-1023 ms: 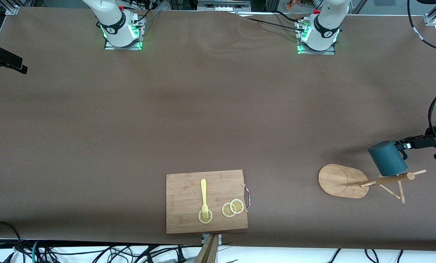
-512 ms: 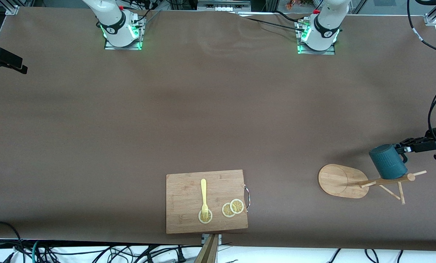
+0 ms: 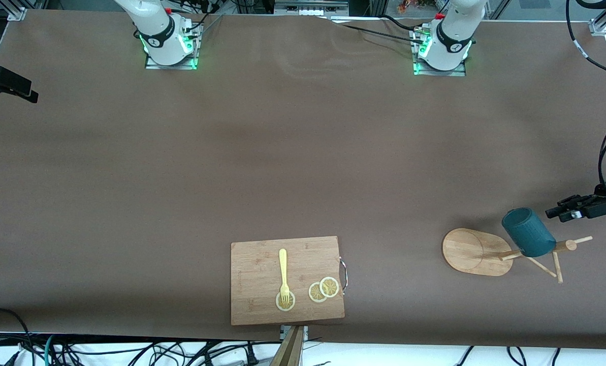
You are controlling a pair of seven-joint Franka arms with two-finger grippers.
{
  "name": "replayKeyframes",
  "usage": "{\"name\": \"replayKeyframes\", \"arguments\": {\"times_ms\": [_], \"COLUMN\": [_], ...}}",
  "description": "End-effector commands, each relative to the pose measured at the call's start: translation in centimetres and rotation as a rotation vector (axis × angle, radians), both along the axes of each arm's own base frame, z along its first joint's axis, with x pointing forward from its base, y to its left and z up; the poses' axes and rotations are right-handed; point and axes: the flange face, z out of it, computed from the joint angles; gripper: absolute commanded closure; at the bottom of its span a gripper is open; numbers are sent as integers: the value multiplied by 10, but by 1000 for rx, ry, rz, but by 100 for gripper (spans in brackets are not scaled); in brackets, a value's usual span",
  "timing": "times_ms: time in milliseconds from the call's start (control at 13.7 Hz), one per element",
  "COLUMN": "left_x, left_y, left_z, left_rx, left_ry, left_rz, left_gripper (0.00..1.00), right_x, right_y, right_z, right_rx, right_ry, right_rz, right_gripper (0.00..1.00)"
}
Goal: Pass cup and hang on rack
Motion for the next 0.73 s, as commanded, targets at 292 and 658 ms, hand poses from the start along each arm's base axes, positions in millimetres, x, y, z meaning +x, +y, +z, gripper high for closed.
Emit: {"name": "replayKeyframes", "arguments": {"times_ms": [292, 658], "left_x": [6, -1], "left_y": [33, -5], "left_z": [64, 183], "left_rx": [290, 602], "left_ry": [1, -15], "left_rz": [-125, -319], "left_gripper": [0, 0], "right_x": [-1, -1], "right_y": [-2, 0], "right_z": [3, 3], "right_rx": [21, 24], "right_ry": [-13, -13], "right_rz": [9, 13], "right_gripper": [0, 0]}}
